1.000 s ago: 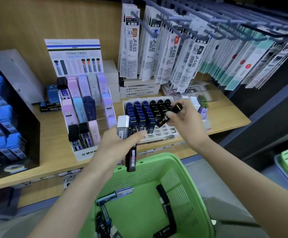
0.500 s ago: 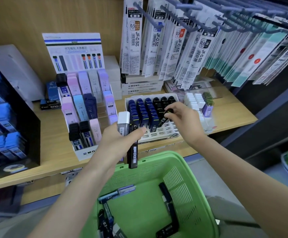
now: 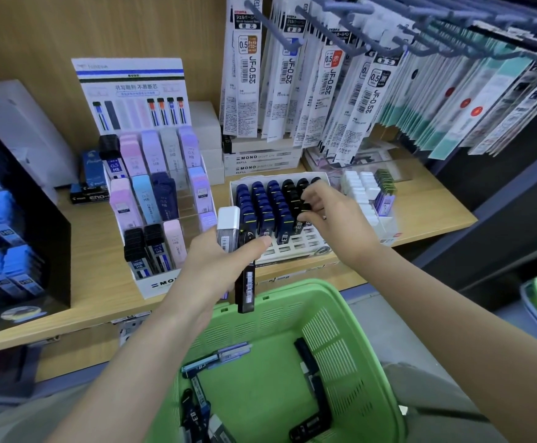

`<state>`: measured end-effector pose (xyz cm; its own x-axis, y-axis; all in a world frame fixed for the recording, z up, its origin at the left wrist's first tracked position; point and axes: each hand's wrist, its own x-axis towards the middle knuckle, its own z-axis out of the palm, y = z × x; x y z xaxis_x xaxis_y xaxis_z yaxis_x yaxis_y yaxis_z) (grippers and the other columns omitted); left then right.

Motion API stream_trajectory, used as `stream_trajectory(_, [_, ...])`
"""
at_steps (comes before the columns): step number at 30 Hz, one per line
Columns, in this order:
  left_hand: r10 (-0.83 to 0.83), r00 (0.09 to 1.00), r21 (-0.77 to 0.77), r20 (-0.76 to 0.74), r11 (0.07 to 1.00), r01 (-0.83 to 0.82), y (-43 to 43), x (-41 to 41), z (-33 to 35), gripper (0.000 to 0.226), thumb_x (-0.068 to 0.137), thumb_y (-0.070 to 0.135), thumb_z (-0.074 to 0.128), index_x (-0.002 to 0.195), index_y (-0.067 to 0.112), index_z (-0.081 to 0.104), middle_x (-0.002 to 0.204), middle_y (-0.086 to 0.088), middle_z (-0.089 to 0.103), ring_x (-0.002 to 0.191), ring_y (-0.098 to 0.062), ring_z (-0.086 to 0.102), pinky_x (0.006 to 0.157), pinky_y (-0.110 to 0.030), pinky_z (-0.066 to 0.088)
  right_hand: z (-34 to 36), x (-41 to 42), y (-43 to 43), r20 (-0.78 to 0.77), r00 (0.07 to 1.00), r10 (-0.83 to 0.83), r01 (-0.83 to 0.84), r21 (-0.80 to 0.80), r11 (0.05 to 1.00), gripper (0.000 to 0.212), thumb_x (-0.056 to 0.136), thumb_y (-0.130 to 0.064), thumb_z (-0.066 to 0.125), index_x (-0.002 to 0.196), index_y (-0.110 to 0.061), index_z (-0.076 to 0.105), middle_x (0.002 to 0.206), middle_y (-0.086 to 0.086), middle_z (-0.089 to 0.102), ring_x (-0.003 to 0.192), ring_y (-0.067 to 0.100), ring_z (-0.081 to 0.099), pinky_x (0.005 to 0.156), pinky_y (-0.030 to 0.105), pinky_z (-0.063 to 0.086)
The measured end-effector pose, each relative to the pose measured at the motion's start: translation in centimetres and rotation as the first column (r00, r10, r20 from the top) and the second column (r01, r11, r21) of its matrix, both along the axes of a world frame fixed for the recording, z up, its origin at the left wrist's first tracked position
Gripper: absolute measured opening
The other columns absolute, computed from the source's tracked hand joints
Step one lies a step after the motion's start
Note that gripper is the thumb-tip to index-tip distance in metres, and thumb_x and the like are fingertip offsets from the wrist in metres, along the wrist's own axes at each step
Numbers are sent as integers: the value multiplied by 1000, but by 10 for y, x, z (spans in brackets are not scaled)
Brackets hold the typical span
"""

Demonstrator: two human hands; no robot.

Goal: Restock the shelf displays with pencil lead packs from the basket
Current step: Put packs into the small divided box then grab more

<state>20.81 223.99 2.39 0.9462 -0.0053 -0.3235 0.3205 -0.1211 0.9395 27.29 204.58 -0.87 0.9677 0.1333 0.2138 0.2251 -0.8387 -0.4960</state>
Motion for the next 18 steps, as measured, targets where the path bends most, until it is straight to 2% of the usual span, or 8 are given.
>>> stream_trajectory(3, [-5, 1000, 4, 4, 1000, 5, -1, 0, 0, 22, 82, 35, 70, 71, 27, 53, 40, 23, 48, 42, 0, 41, 46, -20, 32, -1, -1, 0, 69, 997, 14, -11, -43, 999, 13, 89, -12, 63, 98, -9, 55, 90, -4, 54, 81, 22, 59, 75, 45, 50])
stream_trajectory(5, [-2, 1000, 8, 1, 1000, 2, -1, 1, 0, 21, 82, 37, 69, 73, 27, 53, 40, 23, 48, 46, -2, 40, 47, -20, 32, -1, 1, 0, 112, 991, 68, -51, -141, 989, 12, 88, -12, 63, 98, -6, 59, 96, 3, 58, 82, 25, 59, 70, 44, 50])
stream_trajectory(7, [12, 1000, 13, 0, 1000, -12, -1, 1, 0, 22, 81, 39, 70, 74, 26, 54, 50, 16, 51, 50, -6, 40, 48, -23, 32, -1, 2, 1, 129, 985, 117, -84, -234, 968, 14, 89, -10, 61, 101, -4, 63, 104, 8, 56, 86, 28, 58, 67, 41, 50])
stream_trajectory(10, [37, 999, 33, -7, 999, -37, 0, 2, -1, 25, 79, 45, 68, 77, 24, 55, 61, 9, 52, 51, -10, 40, 47, -22, 31, -2, 1, 2, 131, 986, 98, -64, -242, 968, 19, 91, -10, 59, 109, -6, 62, 110, 8, 54, 93, 24, 56, 71, 39, 49])
stream_trajectory(12, [56, 998, 12, -16, 998, -56, 1, 3, -1, 27, 79, 48, 67, 80, 23, 57, 69, 4, 52, 51, -11, 37, 45, -20, 33, -3, -4, 4, 142, 989, 50, -25, -168, 985, 22, 93, -12, 56, 114, -8, 59, 111, 3, 52, 93, 17, 54, 75, 33, 47])
stream_trajectory(15, [108, 994, -28, -12, 994, -108, 3, 4, -3, 36, 78, 52, 64, 83, 17, 58, 76, 1, 54, 52, -14, 35, 44, -18, 34, 2, -24, 14, 111, 992, -60, 48, 106, 993, 14, 95, -15, 52, 107, -13, 58, 97, -7, 52, 75, 0, 49, 70, 13, 38])
stream_trajectory(17, [168, 986, -36, 9, 985, -168, 3, 5, -3, 41, 78, 54, 63, 83, 13, 58, 66, 2, 46, 52, -15, 33, 39, -15, 34, 9, -42, 25, -70, 997, -25, 48, 341, 939, 7, 95, -21, 52, 94, -19, 58, 83, -8, 58, 68, -1, 54, 65, 10, 41])
stream_trajectory(18, [200, 980, -43, 22, 979, -199, 3, 4, -2, 38, 78, 53, 64, 81, 15, 58, 61, 3, 42, 51, -15, 33, 39, -14, 34, 13, -52, 31, -182, 983, 37, 48, 445, 894, 11, 95, -26, 52, 88, -19, 58, 79, -7, 61, 66, 1, 58, 64, 13, 46])
